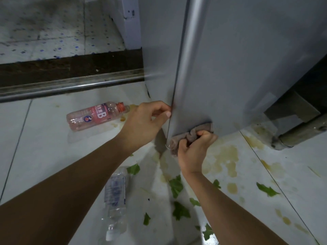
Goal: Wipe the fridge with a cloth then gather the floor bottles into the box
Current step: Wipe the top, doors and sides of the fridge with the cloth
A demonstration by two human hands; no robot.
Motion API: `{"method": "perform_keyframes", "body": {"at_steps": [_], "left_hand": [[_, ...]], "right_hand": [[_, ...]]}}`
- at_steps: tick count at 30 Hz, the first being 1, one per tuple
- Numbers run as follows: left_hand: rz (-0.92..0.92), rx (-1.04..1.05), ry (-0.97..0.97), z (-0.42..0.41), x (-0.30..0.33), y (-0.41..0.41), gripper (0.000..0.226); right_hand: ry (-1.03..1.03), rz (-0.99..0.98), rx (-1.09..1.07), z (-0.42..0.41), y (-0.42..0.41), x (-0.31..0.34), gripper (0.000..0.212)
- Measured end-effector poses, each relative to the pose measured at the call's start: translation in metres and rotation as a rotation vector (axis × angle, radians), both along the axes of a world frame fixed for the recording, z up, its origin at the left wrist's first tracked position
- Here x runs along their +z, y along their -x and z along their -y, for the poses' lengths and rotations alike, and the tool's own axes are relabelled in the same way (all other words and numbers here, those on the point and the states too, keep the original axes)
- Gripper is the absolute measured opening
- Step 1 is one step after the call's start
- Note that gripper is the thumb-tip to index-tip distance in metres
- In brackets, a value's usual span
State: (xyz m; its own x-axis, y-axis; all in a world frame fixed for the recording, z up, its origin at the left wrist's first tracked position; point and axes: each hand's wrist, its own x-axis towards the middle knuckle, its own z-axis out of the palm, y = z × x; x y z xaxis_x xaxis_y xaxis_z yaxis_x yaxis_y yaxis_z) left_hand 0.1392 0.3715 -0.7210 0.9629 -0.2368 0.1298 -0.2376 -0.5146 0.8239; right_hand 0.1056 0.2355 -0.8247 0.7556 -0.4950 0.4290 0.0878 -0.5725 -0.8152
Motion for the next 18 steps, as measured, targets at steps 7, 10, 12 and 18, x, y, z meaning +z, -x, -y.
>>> {"method": "perform_keyframes", "body": {"at_steps": [7, 10, 12, 18], "left_hand": [[-0.033, 0.086, 0.018, -0.014, 0.001, 0.008, 0.015], [-0.002, 0.091, -0.016, -0.017, 0.005, 0.009, 0.016], [0.012, 0.092, -0.004, -0.018, 0.006, 0.009, 0.016], [-0.011, 0.129, -0.003, -0.016, -0.009, 0.003, 0.015]], "right_hand": [[-0.178, 0.027, -0.008, -0.009, 0.002, 0.039, 0.032], [-0.194, 0.184, -0.031, -0.025, 0.000, 0.059, 0.038], [-0.171, 0.189, -0.038, -0.029, 0.000, 0.059, 0.043], [-0.096, 0.097, -0.131, -0.038, -0.011, 0.020, 0.057]]}}
